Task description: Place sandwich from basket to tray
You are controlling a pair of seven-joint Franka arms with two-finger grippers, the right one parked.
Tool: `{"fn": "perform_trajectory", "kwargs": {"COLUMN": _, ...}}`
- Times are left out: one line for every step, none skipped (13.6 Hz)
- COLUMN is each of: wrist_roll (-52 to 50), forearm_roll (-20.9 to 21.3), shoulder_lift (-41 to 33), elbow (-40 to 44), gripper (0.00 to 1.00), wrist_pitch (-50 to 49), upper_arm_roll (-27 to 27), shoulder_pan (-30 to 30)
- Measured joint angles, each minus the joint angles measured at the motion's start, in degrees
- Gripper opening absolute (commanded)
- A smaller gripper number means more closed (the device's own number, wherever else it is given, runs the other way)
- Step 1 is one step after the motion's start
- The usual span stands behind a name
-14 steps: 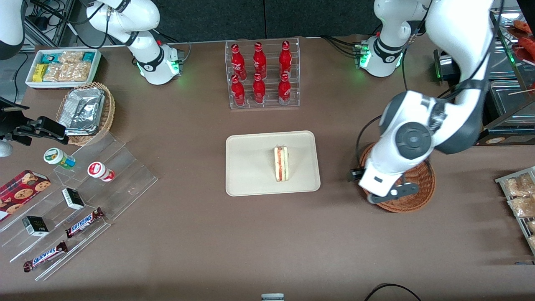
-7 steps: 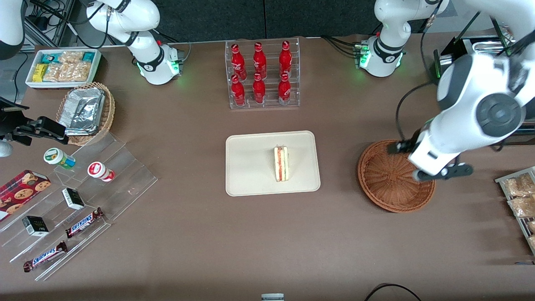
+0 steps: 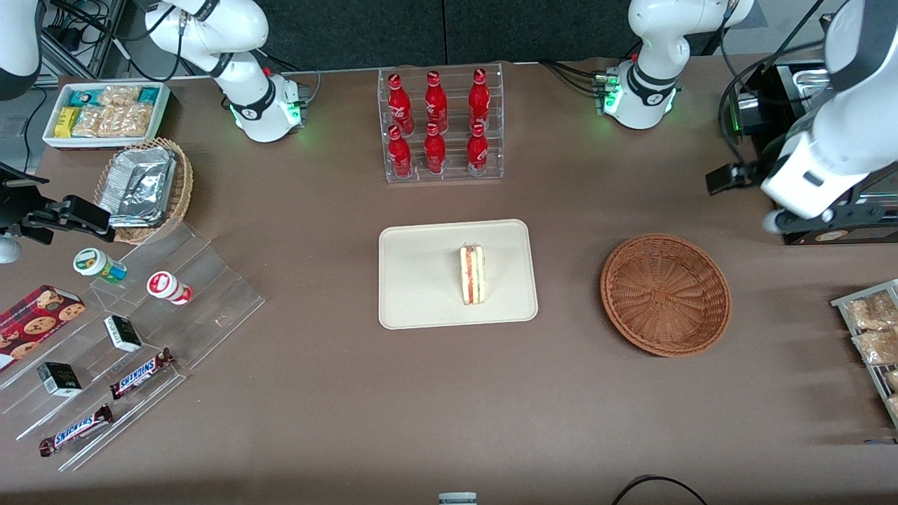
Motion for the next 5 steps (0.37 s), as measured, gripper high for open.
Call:
{"fn": "perform_trajectory", "kwargs": {"wrist_roll": 1.2, "forearm_roll": 0.0, "shoulder_lift": -1.0, "elbow": 0.0, "gripper": 1.00, "wrist_pitch": -0.6, "upper_arm_roll": 0.8, "shoulder_pan": 0.0}}
{"fn": "perform_trajectory", "kwargs": {"wrist_roll": 2.1, "forearm_roll": -0.1, "shoulder_lift": -1.9, "elbow": -0.1, "gripper": 1.00, "wrist_pitch": -0.8, "upper_arm_roll": 1.6, "shoulder_pan": 0.0}}
{"fn": "perform_trajectory", "kwargs": {"wrist_roll": 2.5, "forearm_roll": -0.1, "shoulder_lift": -2.6, "elbow": -0.1, "gripper": 1.00, "wrist_pitch": -0.9, "upper_arm_roll": 2.5, "shoulder_pan": 0.0}}
{"fn": "perform_trajectory", "kwargs": {"wrist_roll": 2.8, "forearm_roll": -0.2, "shoulder_lift": -3.0, "elbow": -0.2, "gripper": 1.00, "wrist_pitch": -1.0, "upper_arm_roll": 3.4, "shoulder_pan": 0.0}}
{"fn": "perform_trajectory", "kwargs": {"wrist_roll": 3.3, "forearm_roll": -0.7, "shoulder_lift": -3.1, "elbow": -0.3, "gripper": 1.00, "wrist_pitch": -1.0, "upper_arm_roll": 4.2, "shoulder_pan": 0.0}}
